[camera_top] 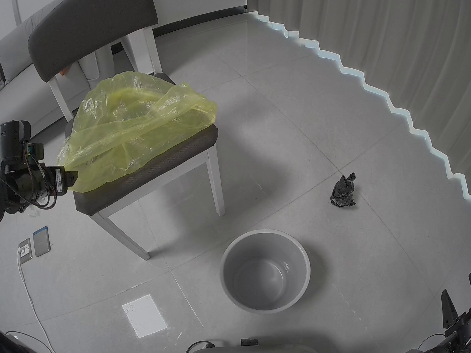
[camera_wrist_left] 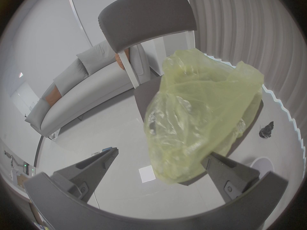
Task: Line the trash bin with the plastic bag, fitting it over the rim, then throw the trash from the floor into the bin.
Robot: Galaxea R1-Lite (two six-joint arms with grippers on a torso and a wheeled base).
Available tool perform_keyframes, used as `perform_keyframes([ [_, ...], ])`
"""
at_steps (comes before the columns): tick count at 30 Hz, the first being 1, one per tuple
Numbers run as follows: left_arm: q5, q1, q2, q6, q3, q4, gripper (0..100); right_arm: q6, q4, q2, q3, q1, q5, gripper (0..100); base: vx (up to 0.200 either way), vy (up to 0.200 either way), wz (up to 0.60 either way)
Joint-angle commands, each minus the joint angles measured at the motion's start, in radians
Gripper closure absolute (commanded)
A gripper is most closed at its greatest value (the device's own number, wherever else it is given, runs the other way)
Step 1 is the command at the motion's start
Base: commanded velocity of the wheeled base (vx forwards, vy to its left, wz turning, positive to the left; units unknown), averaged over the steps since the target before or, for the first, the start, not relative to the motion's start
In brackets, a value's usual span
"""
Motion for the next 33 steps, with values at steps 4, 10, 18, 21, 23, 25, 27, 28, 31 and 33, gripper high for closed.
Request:
perform_keyframes([
  [4,0.001,0.038,0.030,0.001,-0.027,-0.030,0,0.000,-0.001,-0.016,0.018,0.000,0.000,0,0.000,0.000,0.00],
  [10,0.001,0.052,0.070,-0.001,-0.008,-0.110,0,0.000,0.001,-0.016,0.018,0.000,-0.002,0,0.000,0.000,0.00],
  [18,-0.002,0.049,0.087,-0.007,0.000,-0.151,100,0.000,-0.001,-0.016,0.018,0.000,-0.003,0,0.000,0.000,0.00],
  [21,-0.004,0.047,0.079,-0.012,0.005,-0.149,100,-0.009,-0.001,-0.016,0.018,0.000,-0.009,0,0.000,0.000,0.00],
  [23,-0.010,0.046,0.063,-0.012,0.020,-0.151,100,-0.032,-0.021,-0.016,0.004,0.000,0.011,0,0.000,0.000,0.00],
  [25,-0.016,0.039,0.035,-0.013,0.031,-0.151,100,-0.020,-0.067,0.000,-0.122,0.009,0.084,0,0.000,0.000,0.00],
  [27,-0.037,0.024,0.004,-0.013,0.034,-0.153,100,-0.006,-0.051,0.074,-0.232,0.017,0.135,0,0.000,0.000,0.00],
  [28,-0.060,0.007,-0.026,-0.012,0.028,-0.153,100,-0.006,-0.034,0.131,-0.280,0.017,0.144,0,0.000,0.000,0.00],
  [31,-0.100,-0.059,-0.123,-0.005,-0.001,-0.146,100,-0.012,-0.042,0.326,-0.397,0.019,0.160,0,0.000,0.000,0.00],
  [33,-0.097,-0.115,-0.180,-0.001,-0.038,-0.139,100,-0.010,-0.067,0.442,-0.470,0.025,0.169,0,0.000,0.000,0.00],
])
